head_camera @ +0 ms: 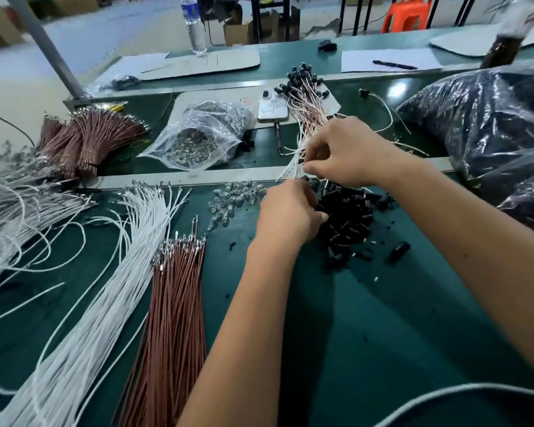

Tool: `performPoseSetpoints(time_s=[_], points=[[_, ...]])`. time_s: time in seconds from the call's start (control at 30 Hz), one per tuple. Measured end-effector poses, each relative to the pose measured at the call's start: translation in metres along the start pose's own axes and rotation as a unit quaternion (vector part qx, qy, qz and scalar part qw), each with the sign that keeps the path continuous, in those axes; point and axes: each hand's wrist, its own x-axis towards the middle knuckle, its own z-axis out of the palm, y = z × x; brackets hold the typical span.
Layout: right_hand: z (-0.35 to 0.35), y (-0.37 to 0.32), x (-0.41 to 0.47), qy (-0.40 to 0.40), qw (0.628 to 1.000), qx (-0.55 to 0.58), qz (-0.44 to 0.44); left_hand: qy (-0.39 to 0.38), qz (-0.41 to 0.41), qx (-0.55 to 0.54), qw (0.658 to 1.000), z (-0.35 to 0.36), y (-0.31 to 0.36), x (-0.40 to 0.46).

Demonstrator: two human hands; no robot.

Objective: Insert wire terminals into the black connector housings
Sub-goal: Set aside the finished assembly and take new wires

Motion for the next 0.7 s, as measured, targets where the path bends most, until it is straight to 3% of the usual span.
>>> performPoseSetpoints(time_s=[0.2, 0.3, 0.47, 0.63, 0.7], points=[[0.009, -0.019, -0.027, 0.04, 0.999, 0.025, 0.016, 0.001, -0.023, -0.121, 0.992, -0.011, -0.013, -0.011], [0.024, -0.052, -0.036, 0.014, 0.998, 0.05, 0.028, 0.097, -0.063, -0.159, 0.98, -0.037, -0.04, -0.009], [0.076, -0.137, -0.039, -0.15, 0.981, 0.113, 0.052, 0.297, -0.097, -0.139, 0.94, -0.085, -0.083, -0.018], [0.106, -0.18, -0.033, -0.128, 0.977, 0.137, 0.103, 0.344, -0.12, -0.184, 0.913, -0.105, -0.103, -0.03], [0.11, -0.18, -0.031, -0.14, 0.961, 0.195, 0.133, 0.352, -0.12, -0.212, 0.904, -0.109, -0.101, -0.033]])
